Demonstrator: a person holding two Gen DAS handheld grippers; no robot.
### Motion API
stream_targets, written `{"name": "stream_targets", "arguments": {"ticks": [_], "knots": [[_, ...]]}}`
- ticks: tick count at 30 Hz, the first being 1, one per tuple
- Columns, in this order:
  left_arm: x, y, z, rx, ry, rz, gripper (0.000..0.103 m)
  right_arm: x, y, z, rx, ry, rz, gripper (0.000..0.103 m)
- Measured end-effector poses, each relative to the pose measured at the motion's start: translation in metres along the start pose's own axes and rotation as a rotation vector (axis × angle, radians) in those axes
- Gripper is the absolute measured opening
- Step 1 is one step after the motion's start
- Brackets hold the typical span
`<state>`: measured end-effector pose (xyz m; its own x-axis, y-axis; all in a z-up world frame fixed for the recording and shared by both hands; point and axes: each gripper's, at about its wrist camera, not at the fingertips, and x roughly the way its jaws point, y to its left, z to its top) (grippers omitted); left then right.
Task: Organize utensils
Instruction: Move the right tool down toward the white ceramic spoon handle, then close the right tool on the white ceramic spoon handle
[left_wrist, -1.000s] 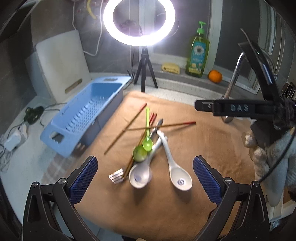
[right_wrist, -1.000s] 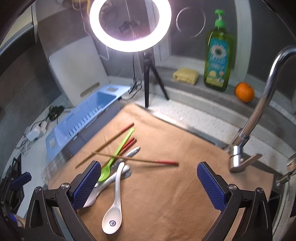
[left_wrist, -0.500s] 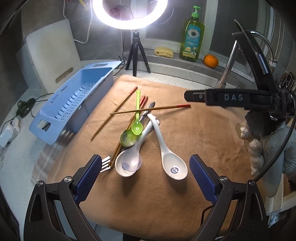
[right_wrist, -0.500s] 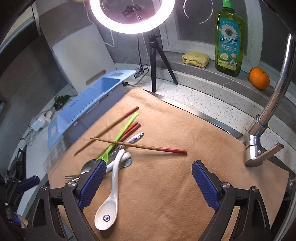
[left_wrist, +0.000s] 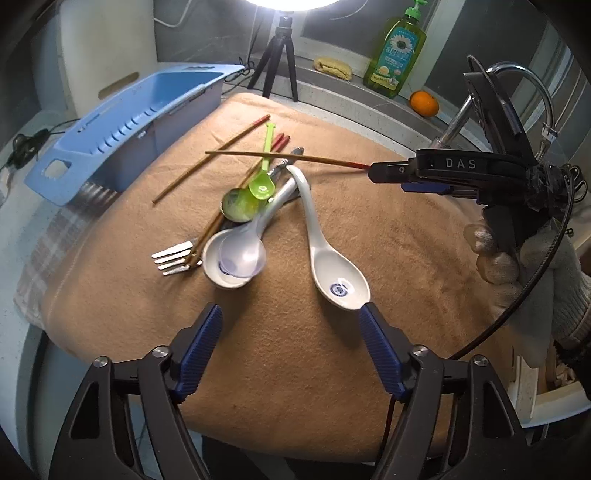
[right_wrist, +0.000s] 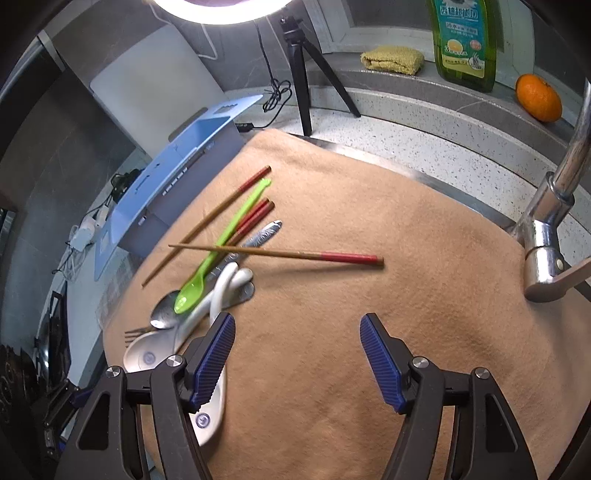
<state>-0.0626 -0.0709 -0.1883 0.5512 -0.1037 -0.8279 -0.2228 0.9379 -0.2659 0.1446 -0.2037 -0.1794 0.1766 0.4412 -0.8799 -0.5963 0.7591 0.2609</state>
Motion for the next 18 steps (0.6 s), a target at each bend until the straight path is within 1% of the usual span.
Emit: {"name": "stream_targets", "arguments": {"ticks": [1, 4, 5, 7, 12, 15, 18], "knots": [[0.001, -0.001, 0.000, 0.001, 0.007, -0.013, 0.069, 0.001, -0.004, -0.001, 0.015, 0.012, 0.013, 0.061], [0.005, -0.005, 0.001, 0.013, 0.017, -0.030, 0.068, 0.008, -0.013, 0.000, 0.072, 0.048, 0.065, 0.055], [0.007, -0.005, 0.002, 0.014, 0.024, -0.039, 0.063, 0.010, -0.014, 0.001, 0.087, 0.057, 0.082, 0.055], [0.011, -0.007, 0.002, 0.017, 0.039, -0.064, 0.058, 0.017, -0.010, 0.003, 0.092, 0.075, 0.124, 0.050], [0.016, -0.014, -0.002, 0.048, 0.057, -0.091, 0.057, 0.036, 0.014, 0.009, 0.054, 0.142, 0.234, 0.046], [0.019, -0.015, -0.007, 0.048, 0.067, -0.100, 0.057, 0.050, 0.027, 0.011, 0.033, 0.191, 0.264, 0.043], [0.019, -0.012, -0.010, 0.041, 0.069, -0.103, 0.057, 0.061, 0.034, 0.012, 0.028, 0.224, 0.268, 0.041]]}}
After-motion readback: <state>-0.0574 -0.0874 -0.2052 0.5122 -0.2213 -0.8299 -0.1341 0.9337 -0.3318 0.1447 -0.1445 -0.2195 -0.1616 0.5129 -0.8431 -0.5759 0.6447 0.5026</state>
